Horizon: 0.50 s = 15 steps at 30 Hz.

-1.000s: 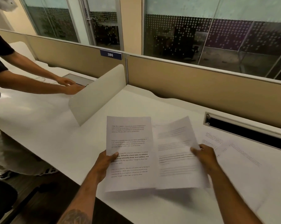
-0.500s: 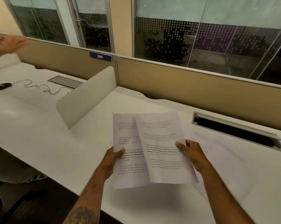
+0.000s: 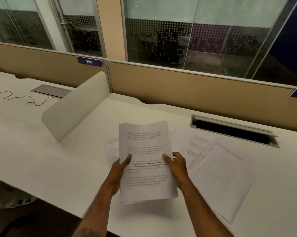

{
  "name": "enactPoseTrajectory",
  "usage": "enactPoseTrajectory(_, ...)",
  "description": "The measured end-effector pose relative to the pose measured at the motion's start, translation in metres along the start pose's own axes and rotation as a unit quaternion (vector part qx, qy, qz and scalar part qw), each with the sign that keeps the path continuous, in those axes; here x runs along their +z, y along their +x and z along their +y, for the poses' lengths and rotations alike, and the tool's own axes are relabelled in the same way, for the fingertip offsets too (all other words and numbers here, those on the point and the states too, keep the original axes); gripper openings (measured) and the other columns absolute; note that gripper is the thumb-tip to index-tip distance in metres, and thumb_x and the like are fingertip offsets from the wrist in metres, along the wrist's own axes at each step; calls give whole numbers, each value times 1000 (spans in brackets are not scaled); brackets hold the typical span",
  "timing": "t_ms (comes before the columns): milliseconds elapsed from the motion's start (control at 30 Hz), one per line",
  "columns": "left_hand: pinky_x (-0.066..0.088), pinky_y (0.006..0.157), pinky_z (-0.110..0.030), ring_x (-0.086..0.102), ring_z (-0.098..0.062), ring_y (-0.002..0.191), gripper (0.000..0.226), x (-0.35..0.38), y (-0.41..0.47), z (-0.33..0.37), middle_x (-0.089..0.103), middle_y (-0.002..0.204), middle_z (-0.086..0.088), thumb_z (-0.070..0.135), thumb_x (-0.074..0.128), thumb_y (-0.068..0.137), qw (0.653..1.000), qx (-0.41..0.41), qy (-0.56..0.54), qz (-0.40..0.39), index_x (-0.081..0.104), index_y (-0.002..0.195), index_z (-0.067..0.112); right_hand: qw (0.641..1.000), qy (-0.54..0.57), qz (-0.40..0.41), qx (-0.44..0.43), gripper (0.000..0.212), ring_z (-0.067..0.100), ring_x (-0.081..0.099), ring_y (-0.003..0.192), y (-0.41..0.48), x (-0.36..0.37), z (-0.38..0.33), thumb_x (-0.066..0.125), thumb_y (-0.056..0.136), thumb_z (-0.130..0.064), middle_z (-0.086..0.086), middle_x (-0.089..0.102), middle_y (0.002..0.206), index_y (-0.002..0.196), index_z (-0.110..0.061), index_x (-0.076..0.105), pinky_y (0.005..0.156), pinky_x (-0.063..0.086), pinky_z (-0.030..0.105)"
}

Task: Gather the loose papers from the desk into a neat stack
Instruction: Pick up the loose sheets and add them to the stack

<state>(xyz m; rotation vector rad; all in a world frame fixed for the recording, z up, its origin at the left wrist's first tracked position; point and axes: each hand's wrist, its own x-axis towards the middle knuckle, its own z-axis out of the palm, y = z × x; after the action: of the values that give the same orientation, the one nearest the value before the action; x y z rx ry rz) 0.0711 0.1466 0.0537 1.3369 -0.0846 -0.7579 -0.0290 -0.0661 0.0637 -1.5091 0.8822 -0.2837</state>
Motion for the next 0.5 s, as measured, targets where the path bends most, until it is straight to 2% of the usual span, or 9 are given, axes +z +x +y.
enactPoseTrajectory(67, 61, 87, -56, 75, -37, 105, 37, 5, 5, -8, 75, 123, -17, 29, 74, 91, 999, 14, 26, 13, 68, 126, 20, 1000, 13, 10, 10, 40, 20, 72, 92, 1, -4, 1, 71, 90, -37, 7, 72, 114, 120, -15, 58, 75, 59, 31)
enactPoseTrajectory(167, 61, 87, -59, 77, -37, 101, 32, 12, 13, -16, 77, 117, -16, 20, 72, 92, 999, 17, 38, 27, 68, 123, 18, 996, -1, 81, 41, 41, 29, 68, 106, 2, -32, 12, 68, 91, -43, 8, 68, 119, 121, -15, 59, 95, 57, 46)
enactPoseTrajectory(233, 61, 86, -59, 77, -38, 99, 31, 16, 18, -18, 78, 115, -16, 18, 70, 93, 999, 17, 39, 25, 67, 124, 17, 974, -101, 188, 78, 41, 35, 63, 113, -1, -69, 35, 65, 94, -40, 14, 64, 126, 122, -11, 59, 97, 54, 47)
enactPoseTrajectory(300, 61, 85, -60, 76, -39, 99, 32, 22, 22, -19, 78, 114, -17, 17, 69, 93, 999, 16, 37, 22, 67, 125, 15, 922, -234, 265, 157, 50, 38, 55, 118, -10, -112, 64, 63, 93, -42, 22, 55, 131, 128, -8, 53, 98, 49, 49)
enactPoseTrajectory(400, 59, 87, -64, 76, -42, 100, 31, 30, 27, -19, 78, 113, -20, 15, 68, 94, 999, 10, 33, 22, 66, 125, 10, 851, -367, 262, 270, 70, 38, 47, 122, -23, -157, 97, 63, 87, -55, 23, 45, 134, 134, -6, 43, 100, 43, 49)
enactPoseTrajectory(500, 62, 82, -59, 76, -42, 97, 29, 39, 28, -18, 79, 111, -19, 15, 67, 95, 999, 16, 39, 23, 67, 123, 12, 843, -384, 248, 282, 79, 38, 49, 120, -25, -177, 107, 72, 79, -59, 22, 46, 132, 130, -6, 42, 98, 44, 48)
